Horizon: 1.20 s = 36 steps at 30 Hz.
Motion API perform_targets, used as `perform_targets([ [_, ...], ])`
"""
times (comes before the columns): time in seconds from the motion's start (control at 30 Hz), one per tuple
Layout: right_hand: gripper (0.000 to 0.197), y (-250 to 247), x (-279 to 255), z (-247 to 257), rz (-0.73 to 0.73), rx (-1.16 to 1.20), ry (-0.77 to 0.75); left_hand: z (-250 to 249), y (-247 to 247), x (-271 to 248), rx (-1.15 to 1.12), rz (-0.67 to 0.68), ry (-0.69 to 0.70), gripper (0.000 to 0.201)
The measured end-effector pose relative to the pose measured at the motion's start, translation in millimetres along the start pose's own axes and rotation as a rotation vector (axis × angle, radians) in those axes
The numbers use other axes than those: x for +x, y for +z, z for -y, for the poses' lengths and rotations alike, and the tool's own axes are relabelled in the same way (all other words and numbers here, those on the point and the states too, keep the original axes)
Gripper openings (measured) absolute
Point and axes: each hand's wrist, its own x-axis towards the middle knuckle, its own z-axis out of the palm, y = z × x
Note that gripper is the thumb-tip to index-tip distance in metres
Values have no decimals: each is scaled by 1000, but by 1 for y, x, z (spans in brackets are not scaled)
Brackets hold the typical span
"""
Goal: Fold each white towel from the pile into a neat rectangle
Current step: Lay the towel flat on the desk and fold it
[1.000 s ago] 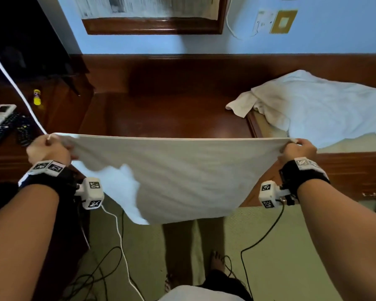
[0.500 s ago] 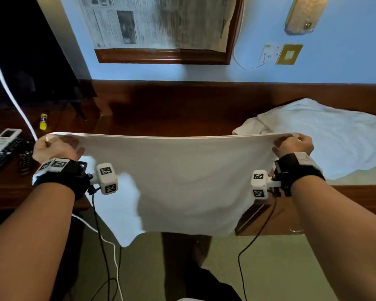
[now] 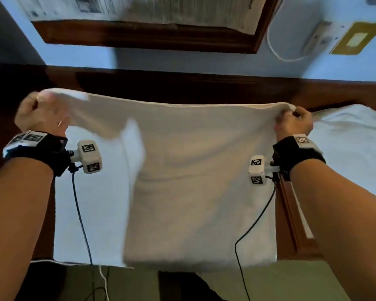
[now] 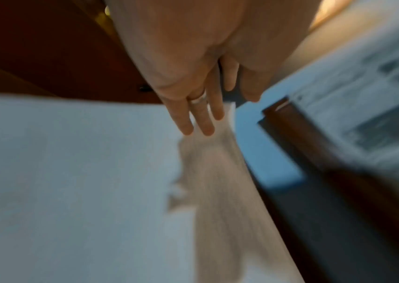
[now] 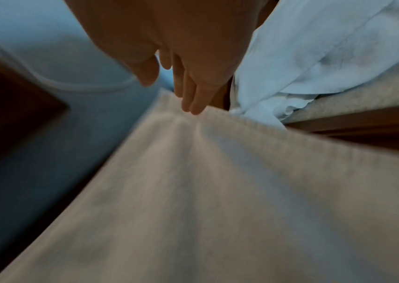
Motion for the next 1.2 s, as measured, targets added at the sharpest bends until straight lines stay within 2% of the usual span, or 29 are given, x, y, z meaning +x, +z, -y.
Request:
perform_targets([
  [0.07, 48, 12, 2, -40, 172, -199, -23, 33, 4, -5, 231, 111, -137, 32],
  [0.1, 53, 13, -5, -65, 302, -333, -34, 55, 6, -12, 442, 148, -169, 37],
  [0.17, 57, 3, -29, -122, 592, -679, -68, 106, -11, -37, 945, 229, -52, 55],
  [0.23, 65, -18, -56, -175, 859, -1107, -159, 153, -52, -57, 1408, 484, -77, 80],
  [0.27, 70, -31, -68, -194, 944, -1288, -197, 173, -72, -65, 1619, 608, -107, 89],
  [0.33, 76, -49, -83, -216, 1022, -1459, -208, 196, -100, -78, 1916, 741, -136, 93],
  [0.47, 79, -38, -77, -217, 1051, -1500, -221, 195, -97, -65, 2007, 724, -127, 95],
  [0.6, 81, 13, -46, -208, 1029, -1490, -260, 197, -63, -7, 2016, 721, -56, 100],
  [0.7, 81, 46, -27, -205, 998, -1469, -259, 195, -41, 27, 1948, 763, 63, 100],
  [0.77, 78, 48, -30, -207, 973, -1466, -256, 195, -39, 23, 1920, 779, 112, 100],
  [0.87, 75, 11, -66, -212, 955, -1496, -254, 197, -67, -28, 1953, 811, -26, 98],
  [0.97, 78, -40, -106, -214, 1040, -1502, -135, 195, -103, -76, 2018, 839, -118, 94],
  [1.07, 82, -43, -98, -216, 1062, -1516, -115, 195, -98, -62, 2041, 808, -148, 97],
  [1.2, 82, 12, -54, -213, 991, -1490, -181, 201, -53, -14, 2047, 793, -90, 100],
])
